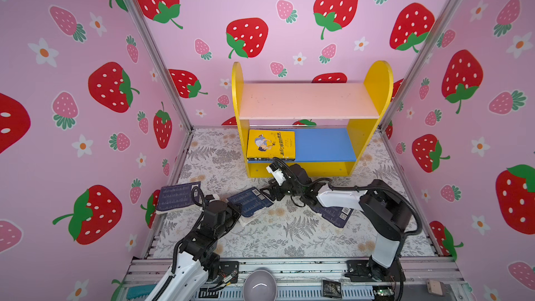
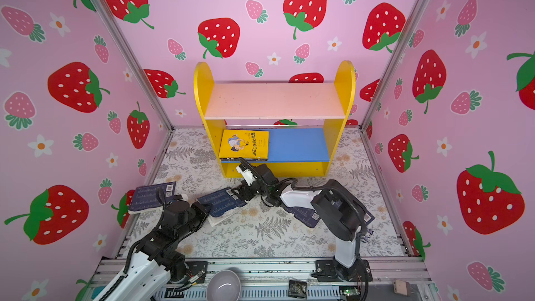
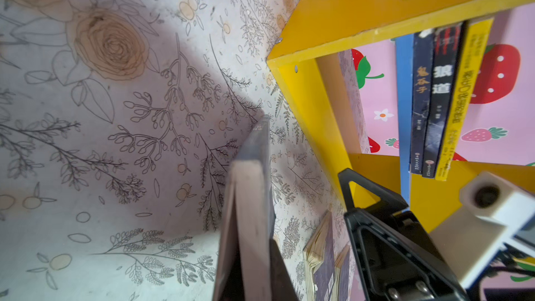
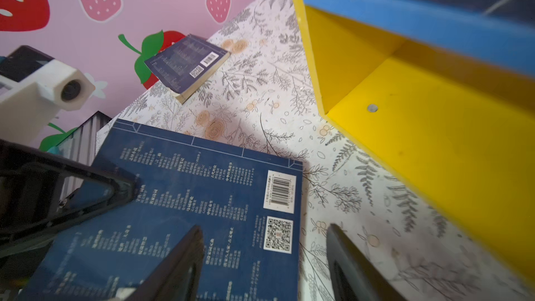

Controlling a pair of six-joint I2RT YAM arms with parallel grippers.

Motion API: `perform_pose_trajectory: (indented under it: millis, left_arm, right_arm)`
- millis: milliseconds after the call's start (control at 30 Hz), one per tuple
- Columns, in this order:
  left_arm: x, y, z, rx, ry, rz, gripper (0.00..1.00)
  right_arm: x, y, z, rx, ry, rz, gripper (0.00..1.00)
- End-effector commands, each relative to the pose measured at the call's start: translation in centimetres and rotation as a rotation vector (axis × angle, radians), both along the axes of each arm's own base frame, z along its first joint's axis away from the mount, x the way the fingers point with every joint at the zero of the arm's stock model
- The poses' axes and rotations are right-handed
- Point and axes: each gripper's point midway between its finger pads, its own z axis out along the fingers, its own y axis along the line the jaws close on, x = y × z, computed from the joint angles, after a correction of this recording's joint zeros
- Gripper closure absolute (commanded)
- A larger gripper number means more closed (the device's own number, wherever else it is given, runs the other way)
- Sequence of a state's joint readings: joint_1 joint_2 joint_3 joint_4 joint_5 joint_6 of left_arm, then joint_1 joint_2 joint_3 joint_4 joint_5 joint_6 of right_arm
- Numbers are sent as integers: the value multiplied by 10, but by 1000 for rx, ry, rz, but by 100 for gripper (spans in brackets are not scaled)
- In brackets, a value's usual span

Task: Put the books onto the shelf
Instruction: 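Grip the navy-blue book with both grippers and tip it upright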

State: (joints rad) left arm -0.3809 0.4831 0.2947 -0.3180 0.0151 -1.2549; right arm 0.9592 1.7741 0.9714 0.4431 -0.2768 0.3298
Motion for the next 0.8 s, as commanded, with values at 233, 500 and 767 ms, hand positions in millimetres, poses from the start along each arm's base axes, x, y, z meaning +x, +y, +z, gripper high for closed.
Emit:
perform_pose_trajectory:
  millis: [233,500,767]
  left_arm:
    - [19,-30,81,-116,124,-177,100]
    - [24,-33,113,-108,160,-198,100]
    - [24,-36,118,-137,197,-193,100]
  right_arm:
    - [-24,-61,44,-97,-455,-44,10]
    - [-50,-40,41,-124,-639,-53,6]
    - [-72,-22,43,-135,-733,-11,0]
